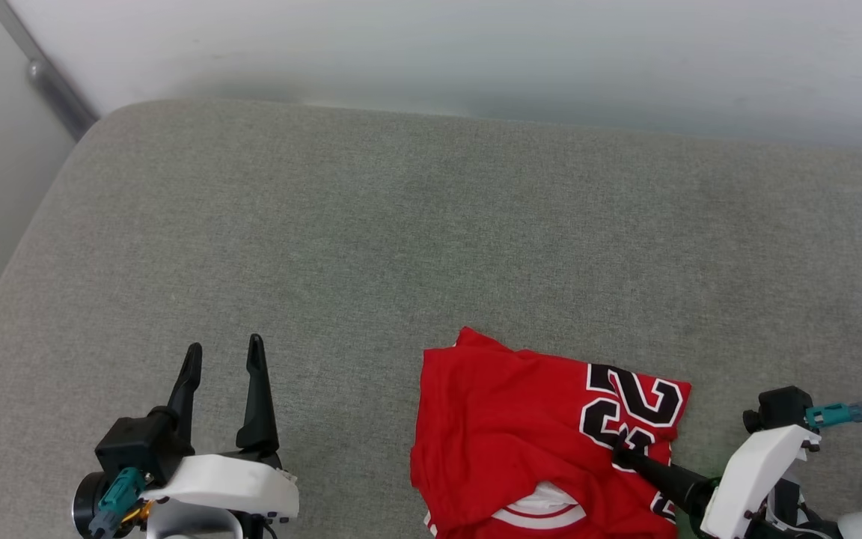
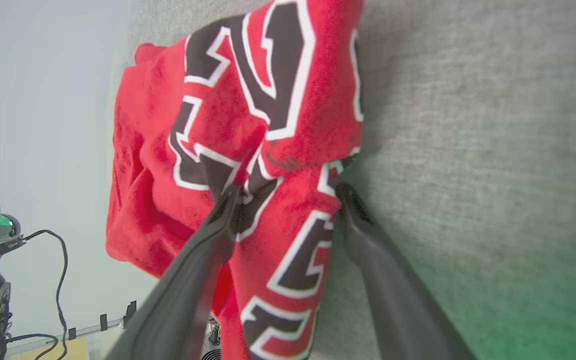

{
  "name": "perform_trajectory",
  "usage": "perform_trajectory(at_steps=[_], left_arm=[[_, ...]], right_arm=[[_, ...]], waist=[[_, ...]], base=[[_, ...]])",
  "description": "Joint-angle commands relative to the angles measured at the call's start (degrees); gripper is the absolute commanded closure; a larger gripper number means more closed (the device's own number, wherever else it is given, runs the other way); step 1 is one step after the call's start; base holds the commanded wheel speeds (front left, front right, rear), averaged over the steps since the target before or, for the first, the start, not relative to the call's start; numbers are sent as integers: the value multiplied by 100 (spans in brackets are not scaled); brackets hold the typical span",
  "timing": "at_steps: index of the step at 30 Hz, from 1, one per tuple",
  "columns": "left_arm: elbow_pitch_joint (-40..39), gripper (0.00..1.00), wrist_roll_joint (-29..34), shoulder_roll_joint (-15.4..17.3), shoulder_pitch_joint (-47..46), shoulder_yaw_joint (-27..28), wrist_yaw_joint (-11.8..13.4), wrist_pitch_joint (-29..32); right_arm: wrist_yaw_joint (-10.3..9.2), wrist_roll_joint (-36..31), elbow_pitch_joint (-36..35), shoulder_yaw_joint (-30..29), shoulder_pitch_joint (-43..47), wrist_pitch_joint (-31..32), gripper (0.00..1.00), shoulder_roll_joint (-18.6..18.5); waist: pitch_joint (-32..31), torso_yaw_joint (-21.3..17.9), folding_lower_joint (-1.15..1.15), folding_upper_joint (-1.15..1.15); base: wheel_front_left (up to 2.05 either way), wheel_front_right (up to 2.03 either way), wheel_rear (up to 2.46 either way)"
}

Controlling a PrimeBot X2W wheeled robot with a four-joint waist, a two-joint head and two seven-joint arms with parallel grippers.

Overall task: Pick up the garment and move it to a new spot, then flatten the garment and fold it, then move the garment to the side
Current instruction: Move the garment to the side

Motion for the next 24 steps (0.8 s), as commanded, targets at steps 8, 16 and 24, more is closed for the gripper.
perform_trajectory(at_steps=[8, 16, 24], left_arm=[[140, 0, 143, -10, 138, 189, -126, -26], [-57, 0, 114, 114, 427, 380, -114, -20], [-219, 0, 251, 126, 176, 294, -178, -18]], right_arm=[[-11, -144, -137, 693, -251, -430, 100, -394], [-11, -899, -118, 1335, -608, -348, 100, -832], [-11, -1258, 249, 1327, -1067, -380, 100, -1266]], waist=[[-354, -334, 0, 0], [-635, -1359, 0, 0], [-287, -2620, 0, 0]], base=[[0, 0, 0], [0, 0, 0], [0, 0, 0]])
